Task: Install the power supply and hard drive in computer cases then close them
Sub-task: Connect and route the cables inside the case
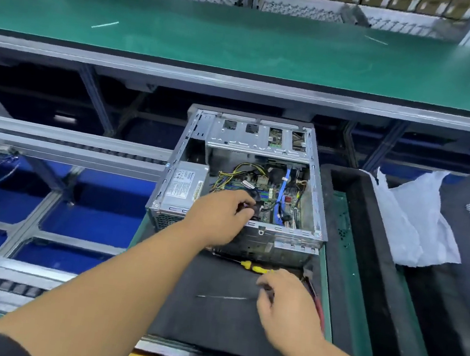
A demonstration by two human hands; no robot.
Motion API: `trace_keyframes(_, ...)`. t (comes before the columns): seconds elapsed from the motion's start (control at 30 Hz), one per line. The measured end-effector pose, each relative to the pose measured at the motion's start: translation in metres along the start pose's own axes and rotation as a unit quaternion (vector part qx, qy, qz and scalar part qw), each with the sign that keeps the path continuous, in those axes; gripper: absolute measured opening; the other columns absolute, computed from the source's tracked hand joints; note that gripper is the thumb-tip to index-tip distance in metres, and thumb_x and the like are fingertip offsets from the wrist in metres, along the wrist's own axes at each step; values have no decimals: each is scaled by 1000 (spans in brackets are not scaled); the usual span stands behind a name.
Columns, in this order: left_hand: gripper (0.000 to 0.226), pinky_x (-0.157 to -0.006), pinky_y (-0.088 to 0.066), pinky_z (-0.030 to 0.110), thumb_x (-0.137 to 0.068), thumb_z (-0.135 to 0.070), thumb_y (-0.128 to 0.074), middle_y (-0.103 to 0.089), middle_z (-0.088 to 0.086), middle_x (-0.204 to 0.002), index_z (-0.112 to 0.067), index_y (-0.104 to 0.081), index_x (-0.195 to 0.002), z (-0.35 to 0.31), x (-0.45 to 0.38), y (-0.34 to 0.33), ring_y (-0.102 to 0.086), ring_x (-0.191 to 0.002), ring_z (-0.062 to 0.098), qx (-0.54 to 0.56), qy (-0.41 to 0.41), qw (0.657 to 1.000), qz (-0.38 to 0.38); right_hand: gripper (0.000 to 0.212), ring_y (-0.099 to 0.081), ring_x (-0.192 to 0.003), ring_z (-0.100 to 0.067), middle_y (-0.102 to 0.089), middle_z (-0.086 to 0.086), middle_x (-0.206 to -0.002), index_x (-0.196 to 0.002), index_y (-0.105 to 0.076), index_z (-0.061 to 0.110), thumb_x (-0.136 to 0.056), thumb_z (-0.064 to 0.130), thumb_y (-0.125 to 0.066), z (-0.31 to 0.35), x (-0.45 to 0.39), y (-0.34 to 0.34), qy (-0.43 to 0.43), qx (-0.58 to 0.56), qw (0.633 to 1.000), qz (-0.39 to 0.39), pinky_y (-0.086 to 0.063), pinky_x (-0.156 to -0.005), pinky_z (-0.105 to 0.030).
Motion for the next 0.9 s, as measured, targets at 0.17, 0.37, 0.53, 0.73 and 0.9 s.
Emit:
trace_keyframes(0.17, 34, -82, -51, 33, -97, -55, -44, -60, -26, -88, -48, -54, -128, -3, -1, -4, -61, -90, 12, 4, 6, 1000, 24, 15, -60, -98, -17, -56, 11, -96, -94, -60, 37, -93, 22, -59, -78, 19, 7, -190, 39, 981, 19, -46, -79, -31)
trace_keyframes(0.37, 33, -83, -55, 34, -96, -57, -41, -68, -22, -98, -50, -53, -125, -6, -2, -6, -65, -90, 14, -10, 17, 999, 41, 18, -54, -115, -14, -55, 10, -114, -115, -64, 33, -98, 35, -57, -39, 8, -12, -43, 86, 991, 89, -48, -94, -31)
trace_keyframes(0.53, 34, -79, -54, 32, -95, -61, -40, -67, -22, -86, -48, -54, -123, -2, -3, -7, -63, -84, 9, -10, 24, 999, 48, 24, -52, -117, -27, -52, -6, -123, -125, -60, 20, -102, 25, -57, -11, -14, -50, -29, 168, 973, 153, -47, -96, -37)
trace_keyframes(0.73, 37, -83, -54, 32, -94, -62, -42, -65, -27, -85, -48, -54, -126, -1, -4, -8, -62, -85, 5, 7, 34, 998, 54, 31, -53, -110, -27, -54, -9, -122, -117, -53, 16, -91, 1, -49, -8, -5, -60, -22, 244, 952, 181, -45, -88, -39)
trace_keyframes(0.9, 53, -108, -44, 45, -95, -51, -55, -56, -4, -136, -39, -47, -146, -32, -26, -3, -48, -128, 23, 41, -8, 998, 46, 40, -51, -112, -32, -50, -14, -126, -126, -47, 11, -87, 1, -52, -6, -6, -59, -2, 259, 942, 213, -46, -91, -42)
Point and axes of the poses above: each hand's wrist, its own x-axis away from the middle knuckle, its own y-axis out of the back of the hand, z = x × y, the point moved 9 cm from there along -x, towards the middle knuckle
